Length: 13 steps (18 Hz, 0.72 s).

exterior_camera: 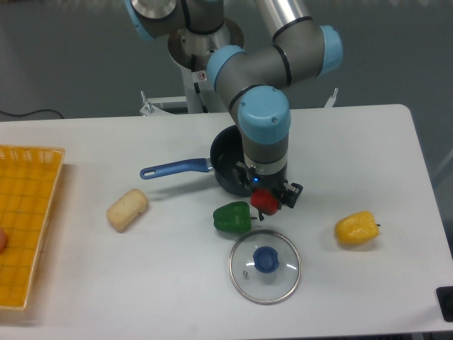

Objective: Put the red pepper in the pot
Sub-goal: 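Carry the held red pepper up and over toward the black pot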

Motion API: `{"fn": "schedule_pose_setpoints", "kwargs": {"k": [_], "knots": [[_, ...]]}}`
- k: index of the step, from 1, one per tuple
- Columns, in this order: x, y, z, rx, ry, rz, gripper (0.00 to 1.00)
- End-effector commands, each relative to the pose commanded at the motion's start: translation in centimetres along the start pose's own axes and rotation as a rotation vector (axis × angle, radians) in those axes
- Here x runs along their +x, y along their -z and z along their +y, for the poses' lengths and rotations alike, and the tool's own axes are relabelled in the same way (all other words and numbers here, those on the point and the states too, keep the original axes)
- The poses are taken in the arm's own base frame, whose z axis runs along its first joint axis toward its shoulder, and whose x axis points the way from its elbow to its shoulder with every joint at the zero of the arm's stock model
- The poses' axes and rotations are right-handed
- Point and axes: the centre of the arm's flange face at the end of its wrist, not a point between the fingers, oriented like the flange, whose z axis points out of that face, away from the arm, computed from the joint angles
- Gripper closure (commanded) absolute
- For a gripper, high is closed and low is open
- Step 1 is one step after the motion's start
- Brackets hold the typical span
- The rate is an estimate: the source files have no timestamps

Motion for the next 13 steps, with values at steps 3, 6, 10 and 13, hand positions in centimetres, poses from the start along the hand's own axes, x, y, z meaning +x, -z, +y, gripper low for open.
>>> {"fn": "schedule_pose_setpoints", "kwargs": {"k": [3, 6, 10, 13], "knots": [[1.6, -0.7, -0.4, -0.013, -0.021, 0.014, 0.52], [3.7, -1.1, -1.4, -0.034, -0.061, 0.012, 0.52], [4.9, -2.0, -1.5, -0.097, -0.121, 0.026, 0.51], [5.6, -2.5, -0.5, -0.16, -0.24, 0.053, 0.51]]}}
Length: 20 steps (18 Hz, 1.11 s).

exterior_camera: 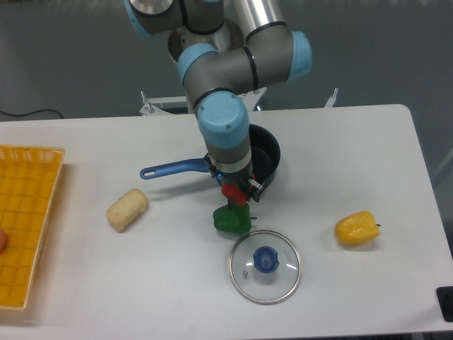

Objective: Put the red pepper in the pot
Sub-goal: 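Carry the held red pepper up and over toward the black pot, then lower the red pepper into the black pot, then open the gripper to release the red pepper inside the pot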

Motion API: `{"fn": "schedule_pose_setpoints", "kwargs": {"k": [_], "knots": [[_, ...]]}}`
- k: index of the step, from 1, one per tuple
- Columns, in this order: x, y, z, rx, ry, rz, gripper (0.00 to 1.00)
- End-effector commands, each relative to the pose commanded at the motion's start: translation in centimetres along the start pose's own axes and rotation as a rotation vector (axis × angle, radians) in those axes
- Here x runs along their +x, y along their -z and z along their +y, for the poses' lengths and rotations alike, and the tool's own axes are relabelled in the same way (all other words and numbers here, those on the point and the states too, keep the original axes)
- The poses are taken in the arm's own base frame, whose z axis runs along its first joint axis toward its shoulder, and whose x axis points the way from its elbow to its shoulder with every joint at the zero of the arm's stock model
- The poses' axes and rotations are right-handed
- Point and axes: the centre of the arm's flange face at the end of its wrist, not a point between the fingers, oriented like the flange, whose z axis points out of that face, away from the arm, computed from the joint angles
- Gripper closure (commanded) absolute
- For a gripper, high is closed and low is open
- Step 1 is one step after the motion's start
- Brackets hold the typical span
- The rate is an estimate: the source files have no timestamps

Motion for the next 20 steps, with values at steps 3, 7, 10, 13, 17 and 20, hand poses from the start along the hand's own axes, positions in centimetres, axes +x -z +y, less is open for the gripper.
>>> {"fn": "schedule_pose_setpoints", "kwargs": {"k": [3, 7, 10, 13, 17, 20], "knots": [[0.9, -0.2, 1.0, -0.064, -0.07, 0.026, 0.51], [2.2, -1.5, 2.2, -0.143, -0.166, 0.05, 0.51], [3.0, -2.9, 2.4, -0.183, -0.178, 0.068, 0.51], [3.9, -4.5, 2.8, -0.222, -0.189, 0.091, 0.48], [4.1, -4.6, 2.4, -0.228, -0.2, 0.089, 0.47], [4.1, -4.6, 2.4, -0.226, -0.198, 0.088, 0.48]]}}
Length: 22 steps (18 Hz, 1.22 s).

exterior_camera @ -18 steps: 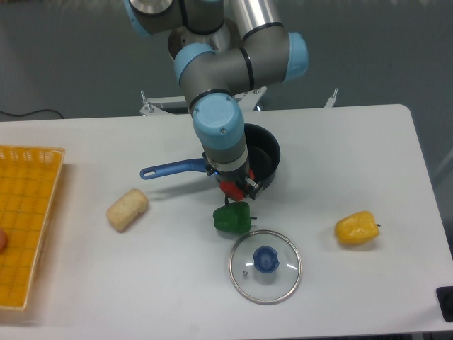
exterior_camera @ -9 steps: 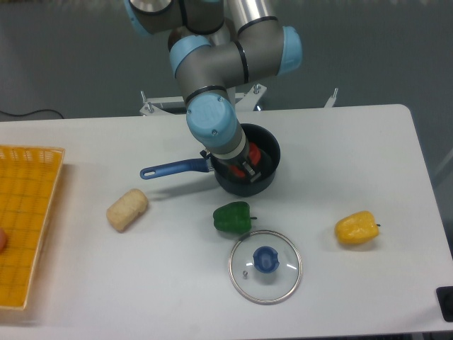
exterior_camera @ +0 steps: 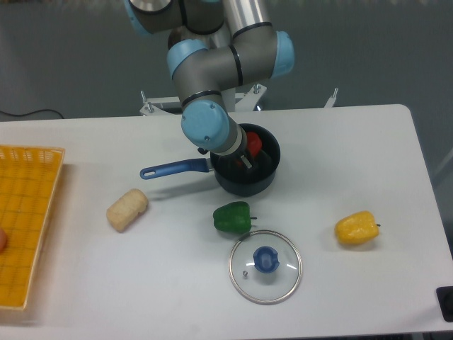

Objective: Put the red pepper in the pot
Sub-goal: 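Open the gripper to release the red pepper inside the pot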

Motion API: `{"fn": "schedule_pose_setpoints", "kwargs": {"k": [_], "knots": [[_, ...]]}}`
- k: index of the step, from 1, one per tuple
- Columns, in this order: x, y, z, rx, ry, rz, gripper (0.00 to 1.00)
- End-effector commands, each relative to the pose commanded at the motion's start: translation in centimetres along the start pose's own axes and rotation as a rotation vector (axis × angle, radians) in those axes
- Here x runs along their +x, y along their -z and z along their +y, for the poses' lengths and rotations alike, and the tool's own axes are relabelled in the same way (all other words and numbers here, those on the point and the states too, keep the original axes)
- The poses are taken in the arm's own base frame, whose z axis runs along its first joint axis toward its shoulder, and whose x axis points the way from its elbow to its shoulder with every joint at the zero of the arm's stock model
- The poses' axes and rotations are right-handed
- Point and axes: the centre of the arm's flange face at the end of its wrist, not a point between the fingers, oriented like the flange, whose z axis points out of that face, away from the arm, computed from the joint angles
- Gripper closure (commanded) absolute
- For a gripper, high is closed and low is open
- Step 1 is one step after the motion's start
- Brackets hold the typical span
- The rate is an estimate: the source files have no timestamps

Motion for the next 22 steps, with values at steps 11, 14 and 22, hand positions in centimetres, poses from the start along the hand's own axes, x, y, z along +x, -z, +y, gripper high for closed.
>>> {"fn": "schedule_pose_setpoints", "kwargs": {"k": [11, 14, 22], "knots": [[0.0, -0.4, 0.1, 0.002, 0.002, 0.01, 0.48], [0.2, -0.7, -0.1, -0.003, -0.001, 0.015, 0.48], [0.2, -1.4, -0.5, -0.003, -0.005, 0.019, 0.48]]}}
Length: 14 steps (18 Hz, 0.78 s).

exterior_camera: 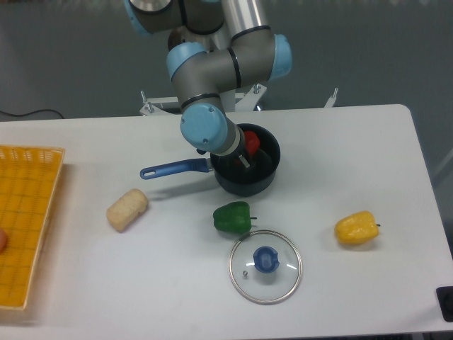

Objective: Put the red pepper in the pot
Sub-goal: 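Open the gripper to release the red pepper inside the pot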

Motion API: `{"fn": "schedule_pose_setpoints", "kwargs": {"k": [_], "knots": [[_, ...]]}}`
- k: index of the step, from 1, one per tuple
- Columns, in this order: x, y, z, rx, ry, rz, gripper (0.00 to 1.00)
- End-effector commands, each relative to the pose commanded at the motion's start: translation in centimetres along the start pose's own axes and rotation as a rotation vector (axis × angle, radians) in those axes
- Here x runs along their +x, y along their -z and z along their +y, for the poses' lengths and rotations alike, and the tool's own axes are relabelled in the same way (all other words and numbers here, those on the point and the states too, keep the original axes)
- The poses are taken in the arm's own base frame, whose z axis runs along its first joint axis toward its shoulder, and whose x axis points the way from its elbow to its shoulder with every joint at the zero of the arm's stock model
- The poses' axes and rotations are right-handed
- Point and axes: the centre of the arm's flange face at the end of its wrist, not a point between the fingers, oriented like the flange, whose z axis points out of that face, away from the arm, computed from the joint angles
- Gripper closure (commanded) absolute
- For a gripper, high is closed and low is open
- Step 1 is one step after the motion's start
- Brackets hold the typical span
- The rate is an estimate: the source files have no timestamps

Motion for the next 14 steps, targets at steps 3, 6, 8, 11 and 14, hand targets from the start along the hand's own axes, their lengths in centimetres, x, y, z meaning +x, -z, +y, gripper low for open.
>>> {"fn": "schedule_pose_setpoints", "kwargs": {"k": [3, 6, 8, 11, 14], "knots": [[-0.04, -0.02, 0.07, 0.0, 0.001, 0.001, 0.48], [0.04, -0.2, -0.06, -0.001, 0.0, 0.004, 0.48], [0.06, -0.17, -0.13, -0.001, 0.001, 0.002, 0.48], [-0.08, -0.5, -0.3, -0.003, -0.003, 0.009, 0.48], [-0.55, -0.75, -0.53, -0.005, -0.005, 0.009, 0.48]]}}
